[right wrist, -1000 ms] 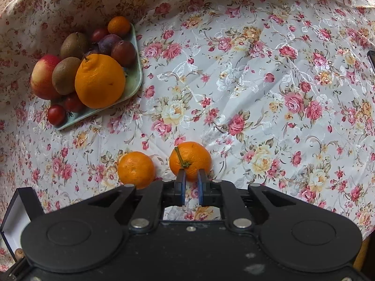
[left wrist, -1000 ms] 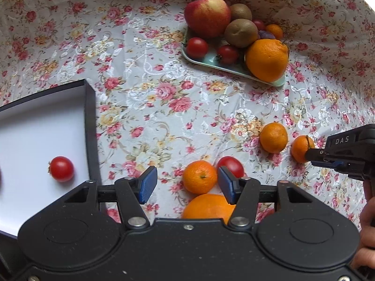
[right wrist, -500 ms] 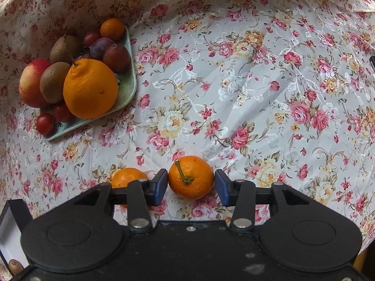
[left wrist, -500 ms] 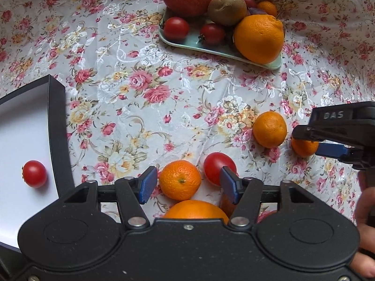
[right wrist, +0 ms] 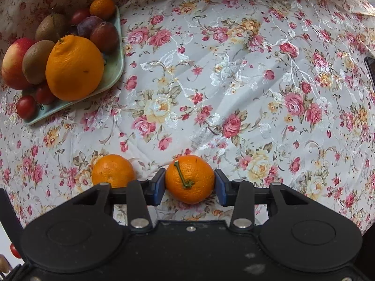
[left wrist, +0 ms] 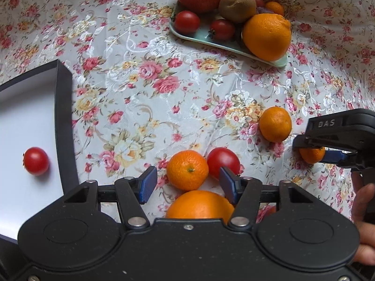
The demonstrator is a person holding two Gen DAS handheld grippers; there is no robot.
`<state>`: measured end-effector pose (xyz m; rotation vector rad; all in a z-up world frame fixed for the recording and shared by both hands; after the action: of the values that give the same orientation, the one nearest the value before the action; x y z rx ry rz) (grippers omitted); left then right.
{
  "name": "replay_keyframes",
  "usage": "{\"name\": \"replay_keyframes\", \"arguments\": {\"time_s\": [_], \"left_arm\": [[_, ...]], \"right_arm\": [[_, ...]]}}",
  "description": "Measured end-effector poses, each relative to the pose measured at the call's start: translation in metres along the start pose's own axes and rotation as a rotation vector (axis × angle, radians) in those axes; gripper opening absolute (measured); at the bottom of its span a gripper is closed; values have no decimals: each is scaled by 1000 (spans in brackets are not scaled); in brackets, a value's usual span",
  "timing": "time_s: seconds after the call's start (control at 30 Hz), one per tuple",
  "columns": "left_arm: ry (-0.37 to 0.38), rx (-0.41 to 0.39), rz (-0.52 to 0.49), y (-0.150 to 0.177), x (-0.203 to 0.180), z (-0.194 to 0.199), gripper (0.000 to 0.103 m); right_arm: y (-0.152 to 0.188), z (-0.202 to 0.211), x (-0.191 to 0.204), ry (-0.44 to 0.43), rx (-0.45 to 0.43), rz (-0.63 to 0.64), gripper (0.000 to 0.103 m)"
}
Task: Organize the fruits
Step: 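Grasp a tangerine with the left tool while the right tool grasps another tangerine, then carry both held tangerines over the white box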
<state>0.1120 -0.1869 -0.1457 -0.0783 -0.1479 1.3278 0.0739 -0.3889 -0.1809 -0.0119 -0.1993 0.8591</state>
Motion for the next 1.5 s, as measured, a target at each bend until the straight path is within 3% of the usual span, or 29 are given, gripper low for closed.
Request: {"name": "replay_keyframes", "arguments": {"time_s": [0.37, 0.57, 0.8, 1.2, 1.5], "left_arm": [[-17, 2, 32, -3, 5, -9, 61], [-6, 37, 35, -1, -1, -21, 49], [-19, -16, 64, -3, 5, 1, 48], [-64, -150, 165, -11, 73, 66, 48], [-110, -173, 292, -14, 146, 74, 48]], "right_arm": [[-4, 24, -2, -63, -10, -12, 44], [2, 46, 13, -89, -24, 50, 44], [12, 76, 37, -101, -70, 121, 44], [34, 107, 95, -145, -149, 268, 44], [68, 98, 173, -209, -125, 422, 44]]}}
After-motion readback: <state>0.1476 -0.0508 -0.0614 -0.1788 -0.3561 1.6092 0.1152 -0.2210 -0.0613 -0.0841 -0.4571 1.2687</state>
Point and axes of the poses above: each gripper's, at about its wrist camera, not at the fingertips, and z roughly against the way its jaws point, x to its left, y to its underside, the point moved 7 cm from there along -z, roughly the way its jaws point, and after that the axes turned 12 degrees about -y, right-handed, at the moved point
